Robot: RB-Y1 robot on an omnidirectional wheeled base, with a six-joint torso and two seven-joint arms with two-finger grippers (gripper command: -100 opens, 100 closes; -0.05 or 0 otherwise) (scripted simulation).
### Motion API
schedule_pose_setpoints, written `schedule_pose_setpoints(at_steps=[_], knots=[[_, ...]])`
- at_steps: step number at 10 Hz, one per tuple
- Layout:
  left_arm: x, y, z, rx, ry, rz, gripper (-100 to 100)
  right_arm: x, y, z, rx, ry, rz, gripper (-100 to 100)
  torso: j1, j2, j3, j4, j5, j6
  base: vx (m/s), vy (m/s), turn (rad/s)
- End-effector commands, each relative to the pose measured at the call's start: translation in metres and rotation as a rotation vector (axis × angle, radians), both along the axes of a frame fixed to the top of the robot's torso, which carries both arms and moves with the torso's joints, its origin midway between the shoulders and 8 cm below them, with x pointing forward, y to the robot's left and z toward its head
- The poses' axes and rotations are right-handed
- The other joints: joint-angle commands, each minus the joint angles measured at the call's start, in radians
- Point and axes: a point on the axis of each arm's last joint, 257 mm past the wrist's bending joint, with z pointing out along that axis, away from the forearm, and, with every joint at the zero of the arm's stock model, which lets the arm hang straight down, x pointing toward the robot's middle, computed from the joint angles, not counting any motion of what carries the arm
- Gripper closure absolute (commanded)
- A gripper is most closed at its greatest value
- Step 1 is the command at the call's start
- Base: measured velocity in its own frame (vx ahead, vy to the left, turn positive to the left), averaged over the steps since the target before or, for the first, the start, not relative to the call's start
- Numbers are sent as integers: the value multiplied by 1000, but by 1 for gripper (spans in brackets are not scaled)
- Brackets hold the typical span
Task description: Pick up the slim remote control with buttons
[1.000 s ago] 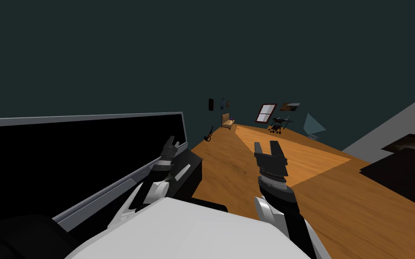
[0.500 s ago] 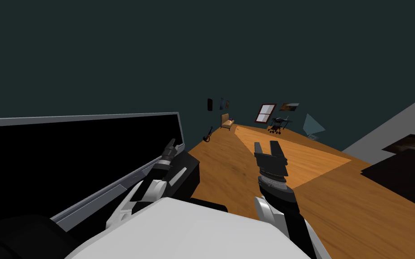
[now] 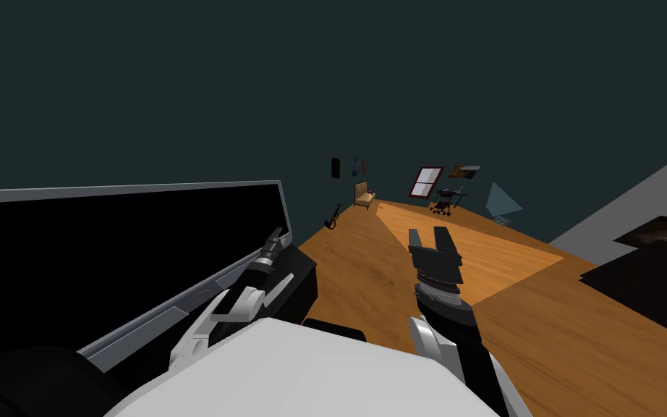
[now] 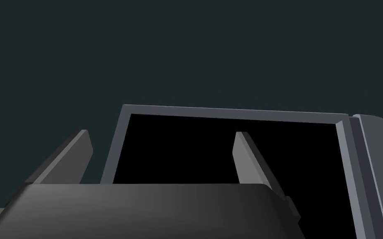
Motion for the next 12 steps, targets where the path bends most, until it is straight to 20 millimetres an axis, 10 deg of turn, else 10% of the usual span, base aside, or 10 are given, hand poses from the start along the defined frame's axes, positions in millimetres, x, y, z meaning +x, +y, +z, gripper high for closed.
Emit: schedule_pose_setpoints(at_steps=[1, 12], knots=[[4, 5, -14, -9, 39, 10, -100, 0, 0, 0, 0, 0, 0, 0, 0, 0, 0, 0, 0, 0, 70, -49, 1], [-2, 90, -140, -138, 424, 158, -100, 0, 0, 0, 0, 0, 0, 0, -1, -3, -2, -1, 0, 0, 93, -70, -9]])
